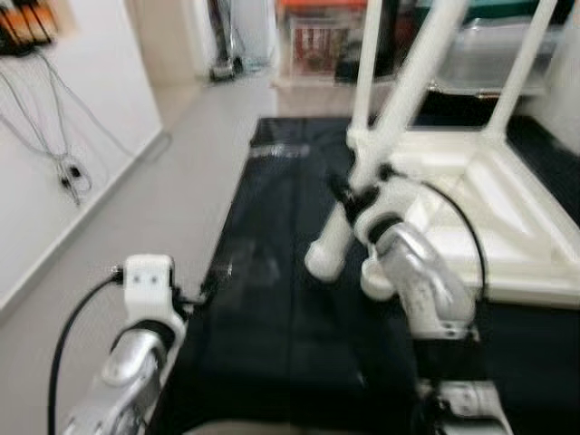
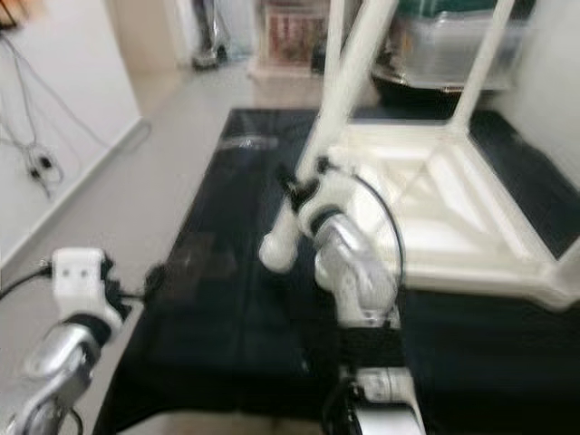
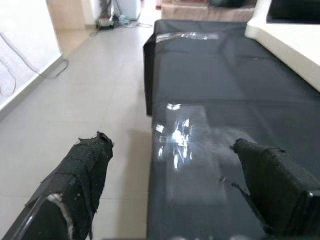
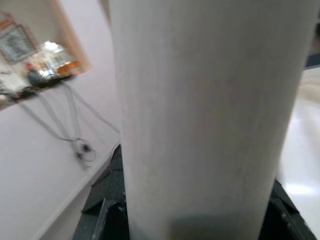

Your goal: Building children table

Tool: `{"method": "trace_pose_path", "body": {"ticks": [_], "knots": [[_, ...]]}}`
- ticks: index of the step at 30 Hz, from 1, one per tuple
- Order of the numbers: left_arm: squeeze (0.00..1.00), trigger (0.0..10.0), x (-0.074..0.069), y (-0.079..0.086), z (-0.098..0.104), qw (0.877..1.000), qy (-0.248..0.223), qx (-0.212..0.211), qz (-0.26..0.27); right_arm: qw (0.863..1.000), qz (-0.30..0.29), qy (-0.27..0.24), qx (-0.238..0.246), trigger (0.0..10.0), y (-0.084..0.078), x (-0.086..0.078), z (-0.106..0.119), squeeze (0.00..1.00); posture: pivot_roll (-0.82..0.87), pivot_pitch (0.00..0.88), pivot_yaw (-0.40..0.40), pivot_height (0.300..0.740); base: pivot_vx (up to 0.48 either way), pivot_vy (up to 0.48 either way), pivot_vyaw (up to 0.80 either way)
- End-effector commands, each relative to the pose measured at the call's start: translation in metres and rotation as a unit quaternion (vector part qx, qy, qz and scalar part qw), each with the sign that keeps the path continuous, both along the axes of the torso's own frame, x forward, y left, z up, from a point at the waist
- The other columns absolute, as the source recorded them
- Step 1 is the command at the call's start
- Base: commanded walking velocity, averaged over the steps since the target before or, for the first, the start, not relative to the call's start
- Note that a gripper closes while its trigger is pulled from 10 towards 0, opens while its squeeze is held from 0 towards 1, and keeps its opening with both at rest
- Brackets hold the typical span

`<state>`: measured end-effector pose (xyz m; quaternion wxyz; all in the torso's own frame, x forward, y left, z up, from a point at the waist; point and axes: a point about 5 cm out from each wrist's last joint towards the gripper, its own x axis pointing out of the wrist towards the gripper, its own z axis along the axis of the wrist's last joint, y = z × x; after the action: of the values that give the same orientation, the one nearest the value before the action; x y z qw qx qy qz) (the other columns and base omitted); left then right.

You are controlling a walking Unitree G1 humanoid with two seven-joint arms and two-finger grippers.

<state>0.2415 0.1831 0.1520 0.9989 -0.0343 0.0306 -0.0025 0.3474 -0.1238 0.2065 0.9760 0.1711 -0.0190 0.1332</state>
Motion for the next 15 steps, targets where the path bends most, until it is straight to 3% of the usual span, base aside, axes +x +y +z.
{"method": "trace_pose_path", "body": {"ticks": [1, 9, 15], "knots": [[0.00, 10.0, 0.0010, 0.0042, 0.0004, 1.000, -0.002, -0.007, 0.007, 1.000, -0.004, -0.022, -0.002, 10.0, -0.0001, 0.0002, 0.0101, 0.00, 0.02, 0.000, -0.046, 0.740, 0.000, 0.000, 0.00], [0.00, 10.0, 0.0004, -0.0003, 0.0013, 1.000, -0.008, -0.008, -0.006, 1.000, -0.019, -0.024, -0.005, 10.0, -0.0059, 0.0025, 0.0109, 0.00, 0.02, 0.000, -0.047, 0.740, 0.000, -0.420, 0.00], [0.00, 10.0, 0.0018, 0.0033, 0.0008, 1.000, -0.015, -0.023, 0.004, 0.999, -0.016, -0.027, -0.006, 10.0, -0.0069, 0.0039, 0.0125, 0.00, 0.02, 0.000, -0.050, 0.740, 0.000, 0.000, -0.75]]}}
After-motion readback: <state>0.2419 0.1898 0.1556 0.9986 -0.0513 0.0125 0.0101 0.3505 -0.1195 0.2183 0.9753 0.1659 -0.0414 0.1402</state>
